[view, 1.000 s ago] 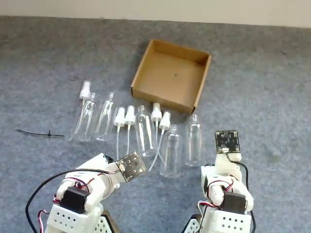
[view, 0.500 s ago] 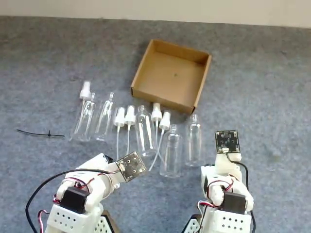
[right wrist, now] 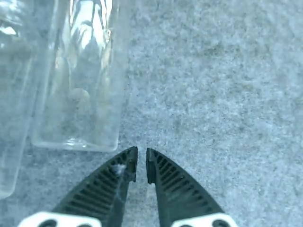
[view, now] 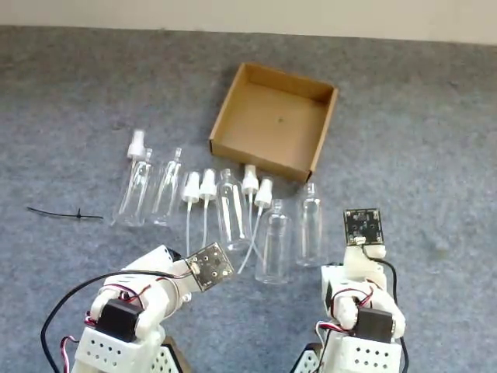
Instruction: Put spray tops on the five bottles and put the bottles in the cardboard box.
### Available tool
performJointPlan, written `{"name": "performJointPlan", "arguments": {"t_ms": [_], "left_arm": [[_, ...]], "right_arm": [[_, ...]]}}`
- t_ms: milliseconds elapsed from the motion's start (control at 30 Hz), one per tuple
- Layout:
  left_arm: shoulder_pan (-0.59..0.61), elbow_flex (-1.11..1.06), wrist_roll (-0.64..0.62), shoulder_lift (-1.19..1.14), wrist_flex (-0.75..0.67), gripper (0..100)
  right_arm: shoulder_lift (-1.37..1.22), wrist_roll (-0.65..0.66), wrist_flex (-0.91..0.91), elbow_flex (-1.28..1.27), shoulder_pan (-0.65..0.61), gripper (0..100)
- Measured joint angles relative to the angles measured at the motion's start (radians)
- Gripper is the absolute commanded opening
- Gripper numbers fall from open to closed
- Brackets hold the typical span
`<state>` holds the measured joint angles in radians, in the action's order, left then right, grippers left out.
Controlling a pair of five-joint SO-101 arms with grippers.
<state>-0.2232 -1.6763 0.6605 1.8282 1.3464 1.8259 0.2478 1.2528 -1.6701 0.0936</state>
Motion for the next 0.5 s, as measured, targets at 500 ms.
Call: {"name": "performJointPlan", "arguments": {"t_ms": [500], "left_arm": [[0.106,0.0,0.0,0.0,0.0,4]], "right_arm": [[0.0,0.0,0.0,0.0,0.0,1.2]]}}
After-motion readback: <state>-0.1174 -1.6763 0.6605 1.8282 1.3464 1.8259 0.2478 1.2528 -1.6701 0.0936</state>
